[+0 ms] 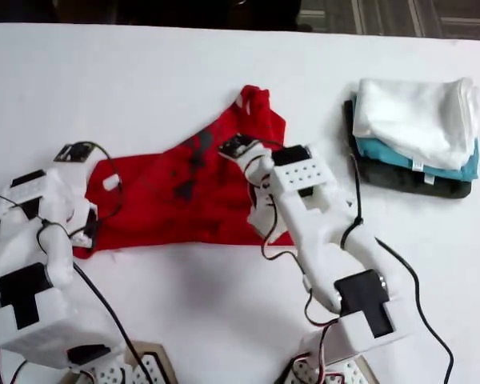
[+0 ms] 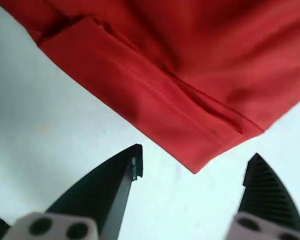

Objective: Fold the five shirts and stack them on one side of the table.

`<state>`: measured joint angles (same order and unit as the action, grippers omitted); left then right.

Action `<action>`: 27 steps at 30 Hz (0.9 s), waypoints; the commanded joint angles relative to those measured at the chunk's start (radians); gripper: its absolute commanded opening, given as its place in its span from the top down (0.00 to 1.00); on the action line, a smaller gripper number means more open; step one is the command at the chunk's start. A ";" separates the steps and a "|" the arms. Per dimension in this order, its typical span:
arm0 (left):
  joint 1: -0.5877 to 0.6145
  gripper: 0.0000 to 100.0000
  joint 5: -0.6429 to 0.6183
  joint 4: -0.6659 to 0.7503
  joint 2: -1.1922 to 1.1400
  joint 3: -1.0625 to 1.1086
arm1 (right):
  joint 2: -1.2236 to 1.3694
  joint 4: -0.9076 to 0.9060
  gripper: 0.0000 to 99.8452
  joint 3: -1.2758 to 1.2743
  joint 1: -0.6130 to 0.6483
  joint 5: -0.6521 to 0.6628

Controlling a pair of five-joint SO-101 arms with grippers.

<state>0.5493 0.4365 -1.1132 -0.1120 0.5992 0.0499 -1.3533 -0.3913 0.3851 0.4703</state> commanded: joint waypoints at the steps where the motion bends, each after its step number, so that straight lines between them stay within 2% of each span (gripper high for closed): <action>1: 0.021 0.97 -0.009 0.029 -0.006 -0.008 | 0.028 0.051 0.68 -0.002 -0.002 -0.002; 9: 0.021 0.97 -0.009 0.029 -0.006 -0.007 | 0.124 0.085 0.70 0.008 0.001 -0.005; 18: 0.021 0.97 -0.009 0.029 -0.006 -0.007 | -0.027 0.059 0.99 0.035 -0.036 -0.012; 24: 0.021 0.97 -0.009 0.029 -0.006 -0.007 | -0.136 -0.038 0.98 0.034 -0.028 -0.006; 27: 0.021 0.97 -0.009 0.029 -0.006 -0.007 | -0.139 -0.031 0.98 0.034 -0.035 -0.005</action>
<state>0.5493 0.4365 -1.1132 -0.1120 0.5992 -0.0376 -1.3779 -0.3882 0.3606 0.4672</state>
